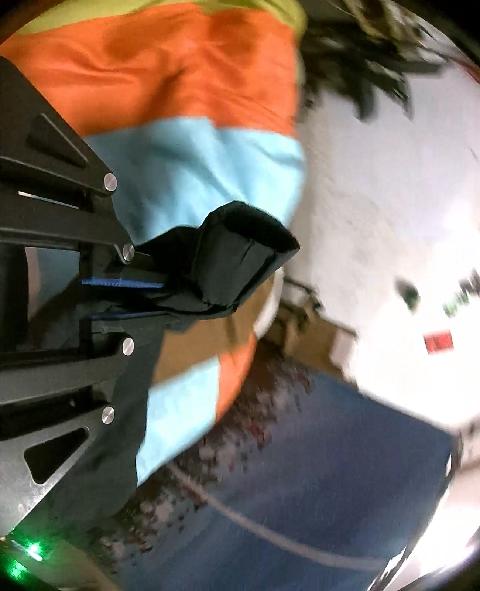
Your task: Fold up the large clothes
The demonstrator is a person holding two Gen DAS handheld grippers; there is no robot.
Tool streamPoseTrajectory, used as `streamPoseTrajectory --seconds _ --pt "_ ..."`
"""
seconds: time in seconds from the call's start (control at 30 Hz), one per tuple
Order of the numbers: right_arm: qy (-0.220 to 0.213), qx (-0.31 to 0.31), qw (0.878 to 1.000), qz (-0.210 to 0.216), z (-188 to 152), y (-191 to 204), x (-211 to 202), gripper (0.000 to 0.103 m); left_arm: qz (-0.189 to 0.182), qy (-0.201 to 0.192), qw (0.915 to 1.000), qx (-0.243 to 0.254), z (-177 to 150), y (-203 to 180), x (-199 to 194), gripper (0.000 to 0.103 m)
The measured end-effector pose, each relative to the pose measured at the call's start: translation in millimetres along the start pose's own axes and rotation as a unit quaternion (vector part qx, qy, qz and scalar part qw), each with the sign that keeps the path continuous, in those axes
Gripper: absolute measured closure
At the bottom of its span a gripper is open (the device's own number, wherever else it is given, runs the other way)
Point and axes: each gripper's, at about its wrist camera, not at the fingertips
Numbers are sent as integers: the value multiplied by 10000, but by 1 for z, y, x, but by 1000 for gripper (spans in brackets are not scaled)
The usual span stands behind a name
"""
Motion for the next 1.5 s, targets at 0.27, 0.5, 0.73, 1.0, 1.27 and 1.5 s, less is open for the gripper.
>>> streamPoseTrajectory --seconds 0.27,0.5,0.73,1.0,1.27,1.5 --pt "-453 497 9977 -19 8 -40 -45 0 -1347 -152 9808 1401 -3 -119 -25 97" --pt "-545 1179 9914 -166 3 -105 -69 0 -2445 335 9439 2194 -48 -226 -28 98" --pt "-552 1713 9834 -231 -24 -174 -87 0 -3064 1201 8911 3126 -132 -315 -19 99" --pt "-574 2612 9625 459 -61 -239 -95 0 -3462 2689 8261 3540 -245 -353 17 98" --pt "-595 2861 9393 1797 -65 -244 -87 0 -3926 3457 7844 3332 -266 -330 39 45" --pt "-191 2818 9354 2128 -60 -229 -69 0 -4093 3288 7907 3148 -244 -324 22 41"
Point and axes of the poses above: each gripper's, at about its wrist camera, not at the fingertips, and x roughly the way its jaws point, y to its left, z to its top, and after that the axes turned 6 degrees about -z, right-handed
